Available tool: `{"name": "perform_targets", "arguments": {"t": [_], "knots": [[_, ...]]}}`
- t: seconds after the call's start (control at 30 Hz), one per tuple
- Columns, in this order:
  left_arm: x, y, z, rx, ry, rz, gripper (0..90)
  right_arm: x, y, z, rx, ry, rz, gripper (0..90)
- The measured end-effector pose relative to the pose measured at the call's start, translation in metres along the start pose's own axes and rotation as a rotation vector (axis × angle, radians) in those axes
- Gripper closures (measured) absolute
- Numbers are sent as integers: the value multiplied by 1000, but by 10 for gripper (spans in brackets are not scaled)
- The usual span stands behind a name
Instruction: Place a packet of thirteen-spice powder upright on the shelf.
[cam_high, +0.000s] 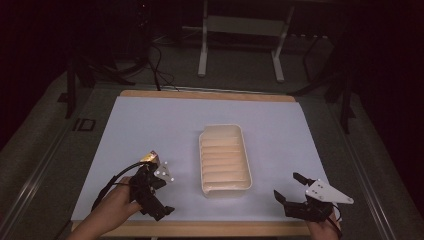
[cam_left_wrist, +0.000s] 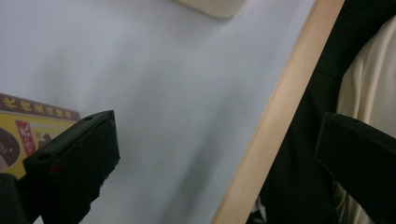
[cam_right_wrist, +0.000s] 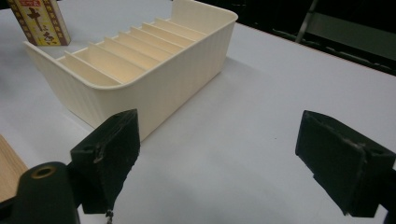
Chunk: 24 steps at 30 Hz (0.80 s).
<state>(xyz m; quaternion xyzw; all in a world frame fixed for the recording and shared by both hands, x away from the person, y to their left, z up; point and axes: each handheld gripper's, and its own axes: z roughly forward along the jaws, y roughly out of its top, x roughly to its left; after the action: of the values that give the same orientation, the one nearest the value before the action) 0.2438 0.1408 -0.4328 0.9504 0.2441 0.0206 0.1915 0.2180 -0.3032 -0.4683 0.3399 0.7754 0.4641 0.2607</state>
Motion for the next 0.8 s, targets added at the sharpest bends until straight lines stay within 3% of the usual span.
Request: {"name": "perform_targets", "arguments": {"t": [0.2, 0.37, 0.6, 0.8], "knots": [[-1, 4, 0, 119, -16, 7, 0, 0, 0, 1, 2, 2, -2, 139], [2, 9, -3, 197, -37, -42, 0, 0, 0, 0, 2, 2, -3, 139], [2, 16, -11, 204, -46, -47, 0, 0, 0, 1, 6, 3, -2, 139], [10, 23, -30, 184, -28, -114, 0, 1, 0, 1, 6, 0, -6, 139]]}}
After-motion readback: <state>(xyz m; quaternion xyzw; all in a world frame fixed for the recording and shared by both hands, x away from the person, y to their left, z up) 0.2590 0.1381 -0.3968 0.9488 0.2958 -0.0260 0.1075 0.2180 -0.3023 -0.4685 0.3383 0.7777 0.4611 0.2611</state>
